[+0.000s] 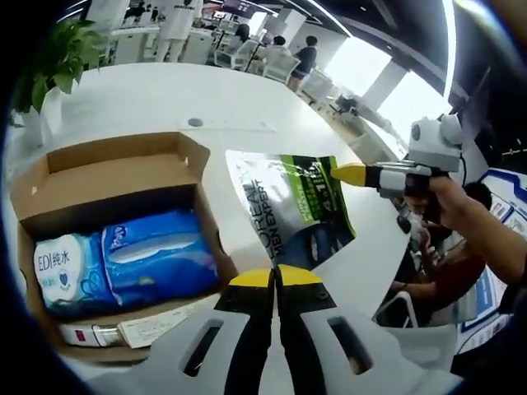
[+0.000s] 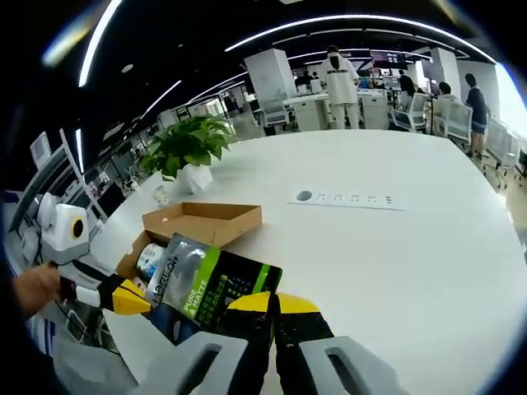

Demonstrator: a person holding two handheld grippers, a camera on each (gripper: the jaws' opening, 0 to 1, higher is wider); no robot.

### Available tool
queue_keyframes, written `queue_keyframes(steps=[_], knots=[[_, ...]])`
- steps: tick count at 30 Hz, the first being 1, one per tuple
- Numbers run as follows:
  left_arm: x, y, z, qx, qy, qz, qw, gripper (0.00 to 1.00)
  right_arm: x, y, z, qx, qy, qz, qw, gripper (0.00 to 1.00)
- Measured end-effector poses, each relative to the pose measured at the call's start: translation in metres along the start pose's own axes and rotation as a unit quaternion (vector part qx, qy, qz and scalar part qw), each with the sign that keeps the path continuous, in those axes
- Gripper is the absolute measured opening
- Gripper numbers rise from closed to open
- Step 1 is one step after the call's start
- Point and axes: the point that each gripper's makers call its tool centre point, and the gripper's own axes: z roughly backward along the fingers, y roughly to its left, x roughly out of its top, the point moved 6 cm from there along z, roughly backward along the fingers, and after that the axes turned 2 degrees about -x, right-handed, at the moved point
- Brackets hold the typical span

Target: Operate the shoe box by opening the lid, removing the specified soft item, and placing it in the target area until the item is outside and the box remains undamaged.

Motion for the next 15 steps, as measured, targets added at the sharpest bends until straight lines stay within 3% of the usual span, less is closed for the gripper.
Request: queue_keyframes(steps=[8,15], knots=[[-0.001,-0.003,-0.018,0.005,0.024,0.005,0.9997,0.0,-0.005,-0.014,-0.008,-0.008,0.013,0.006,0.9999,0.0],[-0.002,0.0,-0.033,0.025,0.051,-0.016,0.9982,0.0,-0.01,-0.022,-0.018,-0.013,0.026,0.012,0.9995,0.0]])
